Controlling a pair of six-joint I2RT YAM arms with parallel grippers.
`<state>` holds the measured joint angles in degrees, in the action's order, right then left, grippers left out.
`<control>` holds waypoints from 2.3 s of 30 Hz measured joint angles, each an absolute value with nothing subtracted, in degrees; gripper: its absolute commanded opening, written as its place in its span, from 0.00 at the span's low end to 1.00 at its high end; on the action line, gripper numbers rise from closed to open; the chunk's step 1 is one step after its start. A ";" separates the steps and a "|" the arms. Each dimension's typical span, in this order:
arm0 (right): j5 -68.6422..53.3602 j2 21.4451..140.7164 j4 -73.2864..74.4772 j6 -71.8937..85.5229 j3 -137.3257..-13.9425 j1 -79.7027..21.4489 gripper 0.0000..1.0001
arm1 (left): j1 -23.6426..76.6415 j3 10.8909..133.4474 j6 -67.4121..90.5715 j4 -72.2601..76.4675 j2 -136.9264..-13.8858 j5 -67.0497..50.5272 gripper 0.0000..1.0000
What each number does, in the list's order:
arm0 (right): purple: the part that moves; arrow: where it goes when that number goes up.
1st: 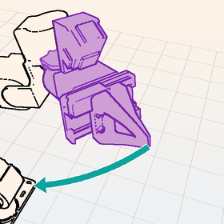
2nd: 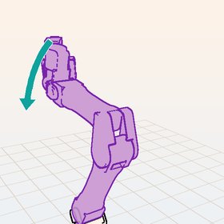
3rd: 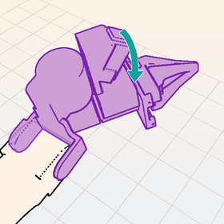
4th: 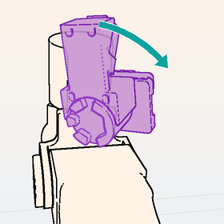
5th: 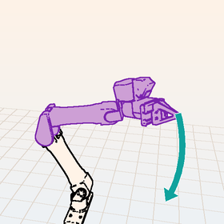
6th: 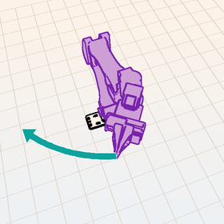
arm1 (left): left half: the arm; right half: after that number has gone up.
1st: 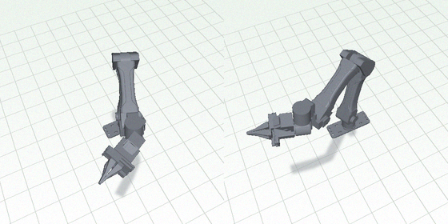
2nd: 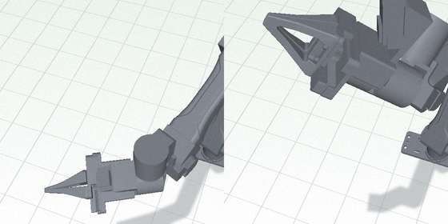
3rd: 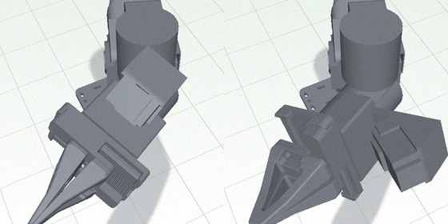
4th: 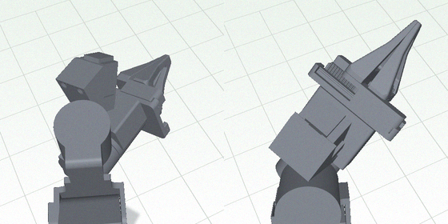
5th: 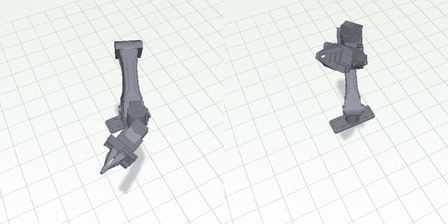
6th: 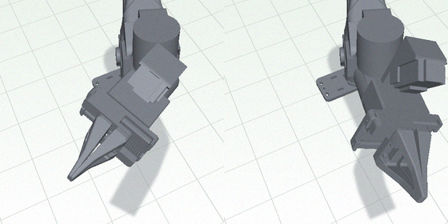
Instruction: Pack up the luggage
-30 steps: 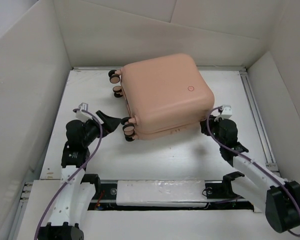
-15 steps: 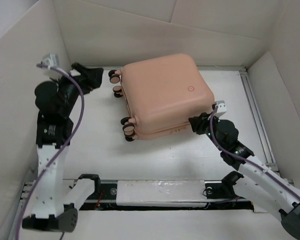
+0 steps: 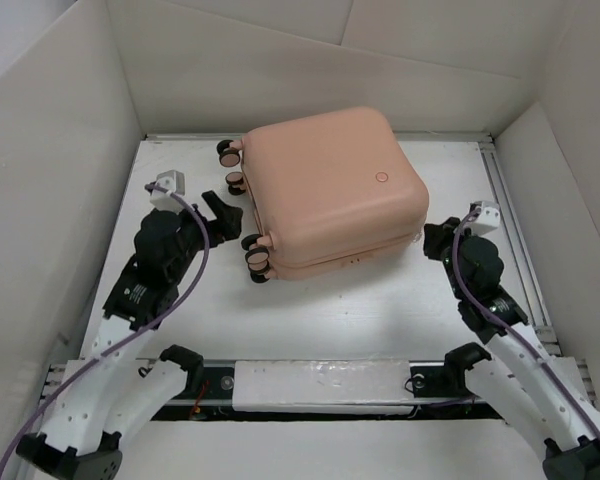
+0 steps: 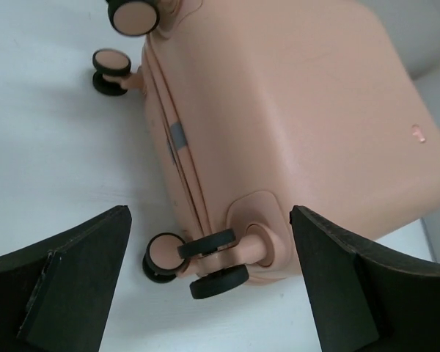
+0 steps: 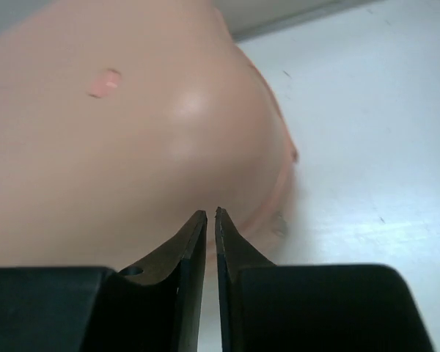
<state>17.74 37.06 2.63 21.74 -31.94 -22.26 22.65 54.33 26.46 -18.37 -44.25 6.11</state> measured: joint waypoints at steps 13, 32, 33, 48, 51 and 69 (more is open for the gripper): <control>16.88 42.24 6.44 20.95 -36.56 -13.50 0.39 | 22.70 92.77 26.76 -17.76 -71.70 4.97 0.86; -7.68 46.06 -13.45 15.97 -17.72 -2.52 0.45 | 51.24 66.92 31.53 -21.82 -62.87 36.60 0.89; -9.30 47.79 -14.41 15.73 -17.04 -1.56 0.47 | 51.16 63.72 33.23 -20.69 -58.04 36.62 0.89; -33.45 66.28 -30.61 14.63 -18.87 9.19 0.56 | 52.40 36.88 47.55 -14.90 -43.79 31.53 0.99; -35.75 68.66 -32.80 14.57 -19.44 10.02 0.55 | 52.40 36.88 48.21 -13.58 -43.62 31.94 0.99; -43.35 78.52 -47.68 17.17 -20.78 10.52 0.14 | 52.80 38.65 48.64 -10.94 -51.57 33.78 0.97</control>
